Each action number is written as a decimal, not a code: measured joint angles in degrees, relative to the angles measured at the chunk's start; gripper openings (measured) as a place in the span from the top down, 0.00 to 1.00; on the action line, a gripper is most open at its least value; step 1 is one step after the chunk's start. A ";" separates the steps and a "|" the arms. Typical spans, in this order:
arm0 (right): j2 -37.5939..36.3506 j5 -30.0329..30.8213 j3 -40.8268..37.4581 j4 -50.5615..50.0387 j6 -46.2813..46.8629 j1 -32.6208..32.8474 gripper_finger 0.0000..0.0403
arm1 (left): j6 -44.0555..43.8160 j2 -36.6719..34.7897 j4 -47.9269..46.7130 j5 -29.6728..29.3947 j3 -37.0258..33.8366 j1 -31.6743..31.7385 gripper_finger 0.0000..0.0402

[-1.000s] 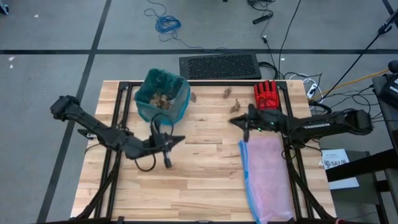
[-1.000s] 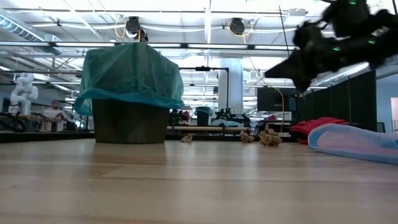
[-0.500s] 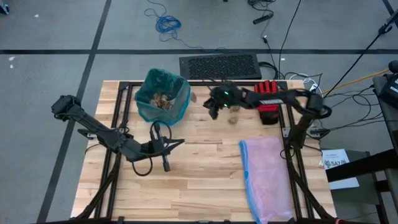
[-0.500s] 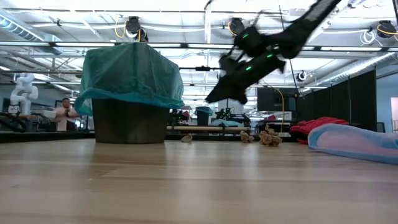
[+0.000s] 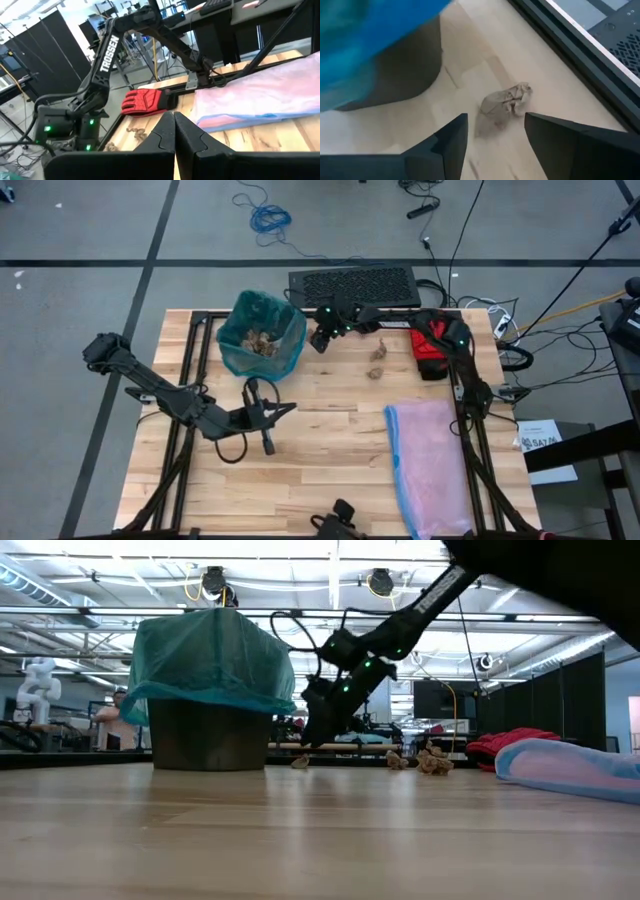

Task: Place trash/remove bag and relplace
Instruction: Put the brown paper into the black trash bin

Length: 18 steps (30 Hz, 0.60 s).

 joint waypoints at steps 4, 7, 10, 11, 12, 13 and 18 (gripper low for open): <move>3.05 -0.40 2.66 -0.60 0.81 -0.25 0.54 | -1.09 0.00 -1.24 -0.44 0.00 -0.02 1.00; 4.19 -2.56 4.20 -2.28 0.84 -0.55 0.58 | -2.48 0.00 -2.10 -0.61 0.00 0.00 1.00; 4.09 -3.16 4.88 -2.31 0.79 -0.76 0.61 | -3.02 0.00 -2.56 -0.64 0.00 -0.02 1.00; 4.02 -3.34 4.89 -2.12 0.98 -0.88 0.62 | -3.02 0.00 -2.55 -0.66 0.00 0.00 1.00; 4.01 -3.49 4.89 -2.09 1.31 -0.94 0.63 | -3.00 0.00 -2.55 -0.66 0.00 0.00 1.00; 4.01 -3.55 4.89 -2.21 1.55 -1.01 0.64 | -3.00 0.00 -2.55 -0.66 0.00 -0.02 1.00; 3.81 -4.80 4.87 -2.09 1.79 -1.43 0.68 | -3.00 0.00 -2.53 -0.66 0.00 -0.02 1.00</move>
